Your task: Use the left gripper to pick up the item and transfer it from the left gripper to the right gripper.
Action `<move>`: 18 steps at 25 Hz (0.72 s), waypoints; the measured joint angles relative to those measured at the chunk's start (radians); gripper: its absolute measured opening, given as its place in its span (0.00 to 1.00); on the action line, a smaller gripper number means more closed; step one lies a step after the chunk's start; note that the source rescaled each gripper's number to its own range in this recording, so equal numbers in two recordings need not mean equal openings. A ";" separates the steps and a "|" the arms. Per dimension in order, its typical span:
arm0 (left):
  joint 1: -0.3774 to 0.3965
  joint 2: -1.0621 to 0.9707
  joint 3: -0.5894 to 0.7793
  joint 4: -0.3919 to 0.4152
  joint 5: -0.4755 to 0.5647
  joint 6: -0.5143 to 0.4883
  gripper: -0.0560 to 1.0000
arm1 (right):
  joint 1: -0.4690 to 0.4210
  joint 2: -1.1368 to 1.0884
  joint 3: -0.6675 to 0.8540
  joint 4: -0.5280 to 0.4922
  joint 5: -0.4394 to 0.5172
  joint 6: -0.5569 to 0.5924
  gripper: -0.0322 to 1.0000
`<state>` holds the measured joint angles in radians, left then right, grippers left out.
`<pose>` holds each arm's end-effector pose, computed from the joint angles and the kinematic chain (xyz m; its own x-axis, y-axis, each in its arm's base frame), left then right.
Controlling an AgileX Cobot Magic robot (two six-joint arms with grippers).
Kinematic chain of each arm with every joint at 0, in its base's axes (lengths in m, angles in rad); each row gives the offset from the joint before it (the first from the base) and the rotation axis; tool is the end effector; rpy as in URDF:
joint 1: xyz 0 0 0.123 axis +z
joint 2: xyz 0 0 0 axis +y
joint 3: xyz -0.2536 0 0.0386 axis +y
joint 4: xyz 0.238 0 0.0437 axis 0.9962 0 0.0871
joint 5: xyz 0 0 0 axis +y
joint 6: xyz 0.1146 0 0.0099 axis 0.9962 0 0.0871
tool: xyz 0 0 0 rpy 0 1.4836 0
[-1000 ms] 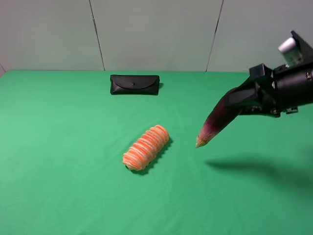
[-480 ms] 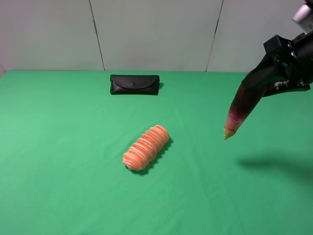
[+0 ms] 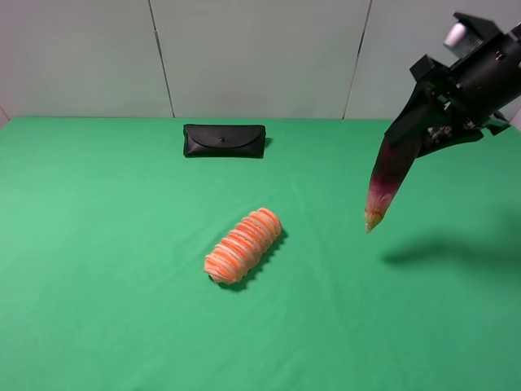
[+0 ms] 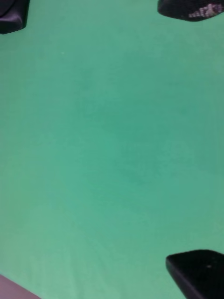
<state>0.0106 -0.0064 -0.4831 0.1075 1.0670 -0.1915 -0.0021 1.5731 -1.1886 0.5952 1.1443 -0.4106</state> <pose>0.0366 0.0112 0.2567 -0.4512 -0.1432 -0.8809 -0.1578 0.9843 -0.0792 0.2963 0.0581 0.2309 -0.9559 -0.1159 -0.2697 -0.2351 0.8523 0.4672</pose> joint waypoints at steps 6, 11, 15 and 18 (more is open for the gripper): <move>0.000 0.000 0.000 0.000 0.000 0.000 0.98 | 0.098 0.099 -0.001 -0.030 -0.014 -0.001 0.04; 0.000 0.000 0.000 0.000 0.000 0.000 0.98 | 0.179 0.195 -0.001 -0.034 -0.033 -0.002 0.04; 0.000 0.000 0.000 0.000 0.000 0.000 0.98 | 0.202 0.252 -0.010 -0.019 -0.094 -0.002 0.04; 0.000 0.000 0.000 0.000 0.000 0.000 0.98 | 0.202 0.289 -0.012 -0.025 -0.131 -0.002 0.04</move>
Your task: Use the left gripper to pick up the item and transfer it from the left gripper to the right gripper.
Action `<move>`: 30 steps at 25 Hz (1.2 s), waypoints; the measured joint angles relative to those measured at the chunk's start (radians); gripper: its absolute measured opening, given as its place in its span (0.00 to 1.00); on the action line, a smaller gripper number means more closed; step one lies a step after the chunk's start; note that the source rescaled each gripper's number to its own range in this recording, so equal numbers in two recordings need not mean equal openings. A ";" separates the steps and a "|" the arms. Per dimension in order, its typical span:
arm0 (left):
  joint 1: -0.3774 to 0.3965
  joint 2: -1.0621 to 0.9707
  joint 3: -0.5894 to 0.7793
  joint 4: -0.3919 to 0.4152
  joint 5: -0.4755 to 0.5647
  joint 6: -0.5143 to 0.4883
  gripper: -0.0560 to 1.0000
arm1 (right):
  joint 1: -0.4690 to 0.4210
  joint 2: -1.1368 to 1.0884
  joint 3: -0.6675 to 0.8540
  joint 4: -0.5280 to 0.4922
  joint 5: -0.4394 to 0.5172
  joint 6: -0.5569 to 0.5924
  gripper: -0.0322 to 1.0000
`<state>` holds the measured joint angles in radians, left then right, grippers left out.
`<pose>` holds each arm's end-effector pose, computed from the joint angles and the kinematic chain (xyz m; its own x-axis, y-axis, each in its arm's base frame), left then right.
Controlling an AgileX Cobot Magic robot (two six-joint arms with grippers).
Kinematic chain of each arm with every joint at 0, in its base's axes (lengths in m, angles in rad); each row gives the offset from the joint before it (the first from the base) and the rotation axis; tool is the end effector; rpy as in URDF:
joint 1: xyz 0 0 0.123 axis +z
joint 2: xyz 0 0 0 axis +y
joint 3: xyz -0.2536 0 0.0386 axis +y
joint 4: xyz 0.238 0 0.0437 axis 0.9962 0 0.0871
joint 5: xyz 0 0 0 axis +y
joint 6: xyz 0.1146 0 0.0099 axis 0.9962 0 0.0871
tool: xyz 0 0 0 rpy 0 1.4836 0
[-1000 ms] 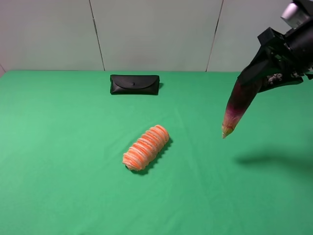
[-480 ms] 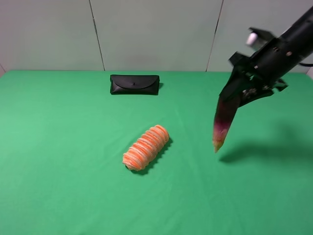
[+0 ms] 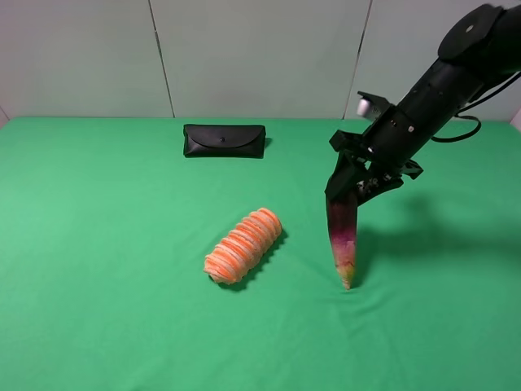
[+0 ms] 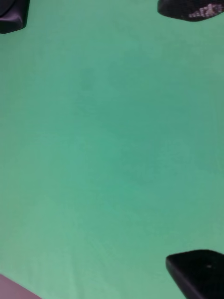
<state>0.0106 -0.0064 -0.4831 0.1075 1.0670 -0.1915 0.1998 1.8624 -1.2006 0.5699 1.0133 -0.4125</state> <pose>0.0366 0.0112 0.2567 -0.4512 -0.1432 -0.8809 -0.1578 0.9843 -0.0792 0.3138 0.1173 0.1410 -0.9571 -0.2714 -0.1016 -0.2875 0.8455 0.4499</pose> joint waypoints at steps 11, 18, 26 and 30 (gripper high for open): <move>0.000 0.000 0.000 0.001 0.000 0.000 0.98 | 0.000 0.069 -0.094 -0.044 -0.121 0.008 0.03; 0.000 0.000 0.000 0.001 0.000 0.000 0.98 | 0.000 0.107 -0.095 -0.063 -0.201 0.011 0.04; 0.000 0.000 0.000 0.001 0.000 0.000 0.98 | 0.000 0.109 -0.095 -0.086 -0.277 0.023 0.04; 0.000 0.000 0.000 0.001 0.000 0.000 0.98 | 0.000 0.109 -0.095 -0.111 -0.309 0.034 0.04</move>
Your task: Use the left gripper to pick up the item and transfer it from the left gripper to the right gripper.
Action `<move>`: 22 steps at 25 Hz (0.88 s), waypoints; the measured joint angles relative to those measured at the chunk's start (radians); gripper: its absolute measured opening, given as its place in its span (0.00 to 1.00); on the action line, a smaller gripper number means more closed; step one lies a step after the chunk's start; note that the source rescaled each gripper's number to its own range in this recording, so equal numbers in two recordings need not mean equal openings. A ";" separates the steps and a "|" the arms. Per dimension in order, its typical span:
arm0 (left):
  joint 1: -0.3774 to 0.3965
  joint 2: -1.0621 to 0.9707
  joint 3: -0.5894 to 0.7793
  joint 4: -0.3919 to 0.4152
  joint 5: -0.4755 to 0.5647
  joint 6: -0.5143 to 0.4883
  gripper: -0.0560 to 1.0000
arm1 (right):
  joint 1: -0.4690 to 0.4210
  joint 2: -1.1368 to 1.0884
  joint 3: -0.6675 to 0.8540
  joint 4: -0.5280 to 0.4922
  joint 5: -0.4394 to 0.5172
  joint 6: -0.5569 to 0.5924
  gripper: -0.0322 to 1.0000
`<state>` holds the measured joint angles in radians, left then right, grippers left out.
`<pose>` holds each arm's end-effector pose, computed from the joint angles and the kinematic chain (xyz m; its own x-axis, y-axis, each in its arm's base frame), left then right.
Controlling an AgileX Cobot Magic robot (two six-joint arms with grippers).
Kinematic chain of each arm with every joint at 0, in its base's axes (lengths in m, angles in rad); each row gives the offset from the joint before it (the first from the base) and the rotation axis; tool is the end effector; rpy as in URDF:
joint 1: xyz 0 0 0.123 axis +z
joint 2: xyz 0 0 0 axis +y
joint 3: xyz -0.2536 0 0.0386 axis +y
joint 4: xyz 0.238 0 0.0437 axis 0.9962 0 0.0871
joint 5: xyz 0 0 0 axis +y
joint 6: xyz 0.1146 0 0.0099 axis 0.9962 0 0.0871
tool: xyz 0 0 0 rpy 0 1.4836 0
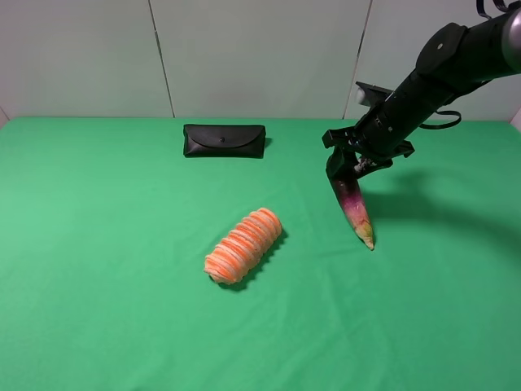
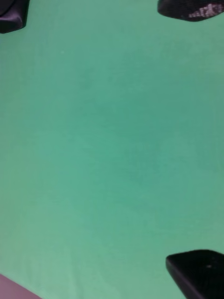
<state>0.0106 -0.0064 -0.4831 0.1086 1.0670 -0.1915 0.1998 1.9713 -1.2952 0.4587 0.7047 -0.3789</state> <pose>0.0366 0.0113 0.2567 -0.4511 -0.1426 -0.8810 -0.1584 0.9843 -0.0783 0.3689 0.1084 0.1224 -0.9215 -0.2053 -0.3296 -0.2990 0.9167 0.2651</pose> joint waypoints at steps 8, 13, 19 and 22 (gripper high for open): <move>0.000 0.000 0.000 0.000 0.000 0.000 0.98 | 0.000 0.000 0.000 -0.004 -0.012 0.001 0.03; 0.000 0.000 0.000 0.000 0.000 0.000 0.98 | 0.000 0.000 0.000 -0.005 -0.013 0.001 0.03; 0.000 0.000 0.000 0.000 0.000 0.000 0.98 | 0.000 0.000 0.000 -0.014 -0.012 0.001 0.46; 0.000 0.000 0.000 0.000 0.000 0.000 0.98 | 0.000 0.000 0.000 -0.016 -0.012 0.001 0.88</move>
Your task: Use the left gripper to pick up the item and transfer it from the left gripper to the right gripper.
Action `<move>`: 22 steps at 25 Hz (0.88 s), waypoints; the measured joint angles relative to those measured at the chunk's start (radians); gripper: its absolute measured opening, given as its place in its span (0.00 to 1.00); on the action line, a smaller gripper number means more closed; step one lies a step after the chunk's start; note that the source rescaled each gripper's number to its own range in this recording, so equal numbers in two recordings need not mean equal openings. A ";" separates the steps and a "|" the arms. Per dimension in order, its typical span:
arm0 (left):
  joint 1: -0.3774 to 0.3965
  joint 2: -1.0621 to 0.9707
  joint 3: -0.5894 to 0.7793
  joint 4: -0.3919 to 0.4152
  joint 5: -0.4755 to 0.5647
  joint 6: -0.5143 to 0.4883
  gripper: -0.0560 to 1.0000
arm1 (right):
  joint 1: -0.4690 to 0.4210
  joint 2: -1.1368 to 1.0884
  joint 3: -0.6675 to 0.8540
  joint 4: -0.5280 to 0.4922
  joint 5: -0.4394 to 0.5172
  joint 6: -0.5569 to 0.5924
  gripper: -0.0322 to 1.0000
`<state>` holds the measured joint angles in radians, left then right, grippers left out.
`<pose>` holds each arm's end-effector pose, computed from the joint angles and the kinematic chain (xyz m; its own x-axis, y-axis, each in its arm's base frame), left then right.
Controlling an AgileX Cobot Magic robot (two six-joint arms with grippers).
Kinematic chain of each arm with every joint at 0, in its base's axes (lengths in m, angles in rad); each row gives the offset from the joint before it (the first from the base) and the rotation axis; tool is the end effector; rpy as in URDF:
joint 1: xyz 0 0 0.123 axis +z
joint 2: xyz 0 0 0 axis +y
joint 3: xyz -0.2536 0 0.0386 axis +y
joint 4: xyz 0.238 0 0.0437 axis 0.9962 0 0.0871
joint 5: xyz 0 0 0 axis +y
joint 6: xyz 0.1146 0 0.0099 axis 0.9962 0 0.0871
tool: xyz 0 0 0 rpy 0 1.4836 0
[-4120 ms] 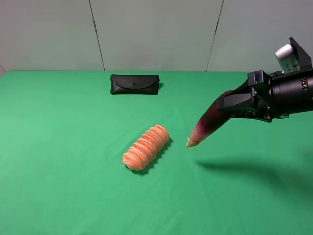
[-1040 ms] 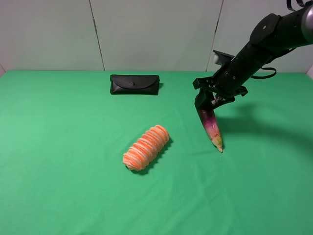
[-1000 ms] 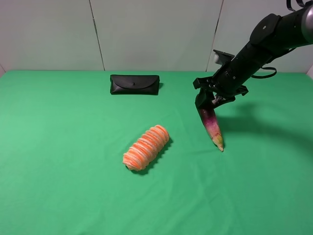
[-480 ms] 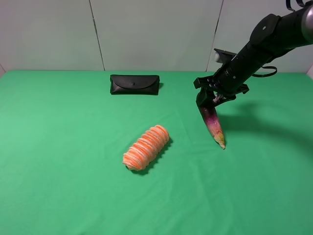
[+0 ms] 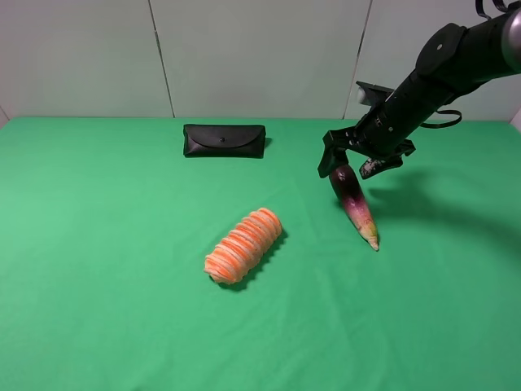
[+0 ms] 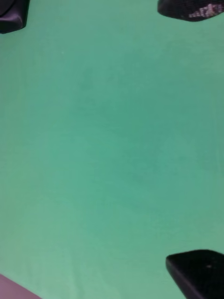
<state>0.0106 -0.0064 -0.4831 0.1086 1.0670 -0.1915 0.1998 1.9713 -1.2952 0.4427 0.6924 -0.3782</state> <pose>0.0366 0.0113 0.2567 -0.4511 -0.1426 -0.8810 -0.1584 0.9843 -0.0783 0.3702 0.1071 0.1223 -0.9161 -0.2133 -0.3395 -0.3060 0.9190 0.2484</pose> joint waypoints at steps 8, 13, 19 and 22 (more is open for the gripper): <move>0.000 0.000 0.000 0.000 0.000 0.000 0.98 | 0.000 0.000 0.000 -0.001 0.000 0.000 1.00; 0.000 0.000 0.000 0.000 0.000 0.000 0.98 | 0.000 0.000 0.000 -0.002 0.000 0.000 1.00; 0.000 0.000 0.000 0.000 0.000 0.000 0.98 | 0.000 -0.015 -0.011 -0.006 0.040 0.004 1.00; 0.000 0.000 0.000 0.000 0.000 0.000 0.98 | 0.000 -0.058 -0.015 -0.015 0.065 0.021 1.00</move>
<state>0.0106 -0.0064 -0.4831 0.1086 1.0670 -0.1915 0.1998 1.9130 -1.3101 0.4274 0.7569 -0.3568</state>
